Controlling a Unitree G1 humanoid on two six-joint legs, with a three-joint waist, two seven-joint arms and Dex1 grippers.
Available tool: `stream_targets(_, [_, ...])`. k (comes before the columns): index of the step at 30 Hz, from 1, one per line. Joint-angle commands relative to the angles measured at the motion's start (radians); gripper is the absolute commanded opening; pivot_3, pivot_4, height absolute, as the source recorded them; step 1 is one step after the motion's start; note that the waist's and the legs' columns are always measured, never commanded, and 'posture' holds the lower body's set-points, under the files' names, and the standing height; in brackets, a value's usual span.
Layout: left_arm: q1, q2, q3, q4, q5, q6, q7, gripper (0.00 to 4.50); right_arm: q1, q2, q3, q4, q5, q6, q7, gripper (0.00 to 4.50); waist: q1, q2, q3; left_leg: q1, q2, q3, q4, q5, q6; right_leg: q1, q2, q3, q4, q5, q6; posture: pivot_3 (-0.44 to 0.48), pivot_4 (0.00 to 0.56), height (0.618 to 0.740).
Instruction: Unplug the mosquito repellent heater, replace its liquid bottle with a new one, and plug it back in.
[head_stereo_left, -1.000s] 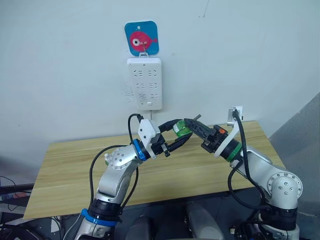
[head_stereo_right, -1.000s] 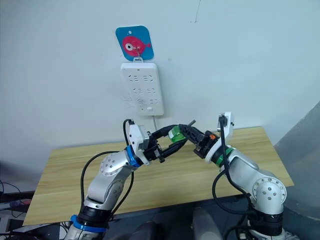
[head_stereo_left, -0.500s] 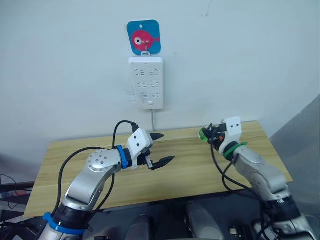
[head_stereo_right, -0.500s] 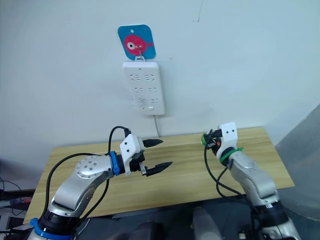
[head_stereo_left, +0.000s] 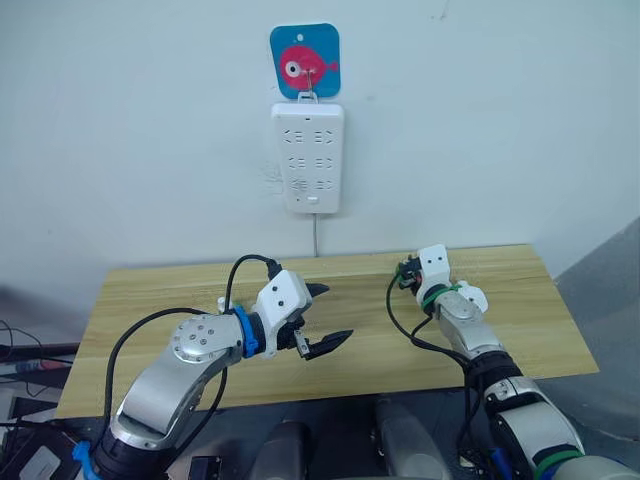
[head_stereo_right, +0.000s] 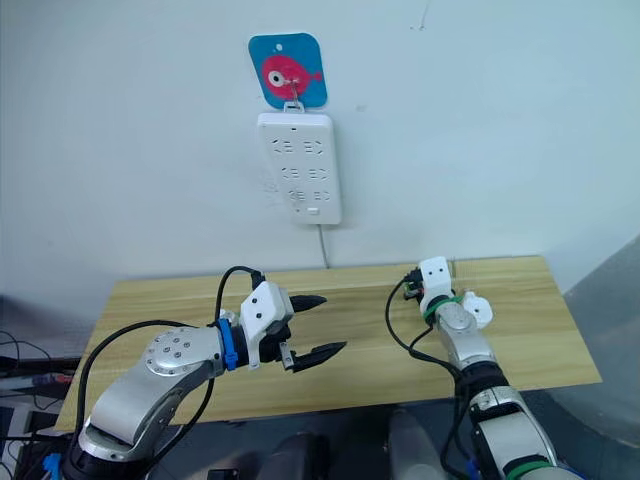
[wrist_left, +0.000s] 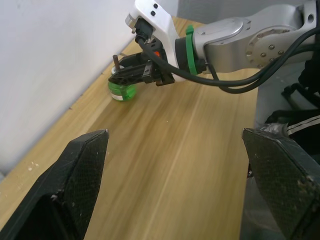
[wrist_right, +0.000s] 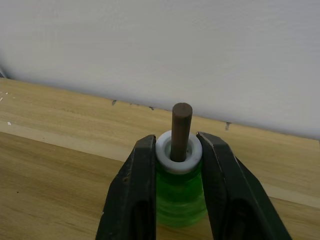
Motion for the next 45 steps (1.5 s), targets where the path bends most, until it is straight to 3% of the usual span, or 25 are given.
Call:
stream_targets(1, [0.008,-0.010,0.024,-0.043,-0.043,-0.003,0.000,4.50,-0.001,0.014,-0.037,-0.015,0.000,-0.041,0.020,2.16,0.000,0.000,0.001,0.000,0.000,0.000,0.000,0.000,0.000,0.000,0.000,0.000,0.000,0.000,0.000,-0.062,0.236,0.733])
stream_targets(4, [0.013,-0.005,0.032,-0.021,-0.026,-0.042,0.003,4.50,0.028,0.021,-0.059,-0.106,0.005,-0.038,0.016,3.34,0.002,0.000,0.001,0.000,0.000,0.000,0.000,0.000,0.000,0.000,0.000,0.000,0.000,0.000,0.000,-0.071,0.233,0.733])
stream_targets(7, [0.055,-0.001,0.066,-0.001,-0.024,-0.064,0.016,4.50,0.104,0.019,-0.066,-0.311,0.010,0.017,0.015,4.47,0.003,0.001,0.001,0.000,0.000,0.000,0.000,0.000,0.000,0.000,0.000,0.000,0.000,0.000,0.000,-0.074,0.232,0.733])
stream_targets(13, [0.285,-0.041,0.198,0.059,0.047,-0.124,0.167,4.50,0.301,-0.088,0.049,-0.871,0.048,0.278,0.197,4.47,0.004,0.004,0.004,-0.001,0.001,0.000,-0.001,-0.001,-0.001,-0.001,0.000,0.000,-0.001,0.000,0.000,-0.064,0.247,0.733])
stream_targets(15, [0.358,-0.100,0.290,0.120,0.051,-0.160,0.249,4.50,0.333,-0.133,0.071,-1.030,0.110,0.420,0.252,4.47,0.006,0.004,0.005,-0.001,0.002,-0.001,-0.001,-0.001,-0.001,0.000,0.000,-0.001,-0.002,0.000,0.000,-0.056,0.244,0.733])
stream_targets(18, [0.399,-0.160,0.381,0.214,0.064,-0.212,0.326,4.50,0.347,-0.199,0.109,-1.175,0.161,0.567,0.324,4.47,0.021,0.000,0.009,0.000,0.002,-0.002,0.000,0.000,-0.001,0.000,-0.001,-0.003,-0.002,-0.001,-0.001,-0.048,0.255,0.733])
stream_targets(23, [0.388,-0.169,0.404,0.334,0.088,-0.313,0.317,4.50,0.346,-0.299,0.206,-1.266,0.119,0.622,0.410,4.47,0.041,-0.004,0.018,0.000,0.002,-0.003,0.002,0.001,-0.003,0.002,-0.001,-0.005,-0.003,-0.003,0.001,-0.048,0.258,0.733])
stream_targets(28, [0.239,-0.166,0.360,0.575,0.126,-0.436,0.269,4.50,0.300,-0.246,0.198,-1.305,0.166,0.726,0.386,4.47,0.053,-0.005,0.021,-0.001,0.003,-0.004,0.002,0.001,-0.003,0.001,-0.001,-0.009,-0.003,0.000,-0.004,-0.052,0.262,0.733])
stream_targets(45, [-0.065,-0.207,0.279,1.106,0.217,-0.698,0.252,4.50,0.312,-0.337,0.219,-1.474,0.185,0.851,0.412,4.47,0.050,-0.007,0.034,-0.005,-0.002,-0.012,-0.001,0.000,-0.004,0.000,-0.013,-0.027,-0.005,0.000,-0.004,-0.098,0.286,0.733])
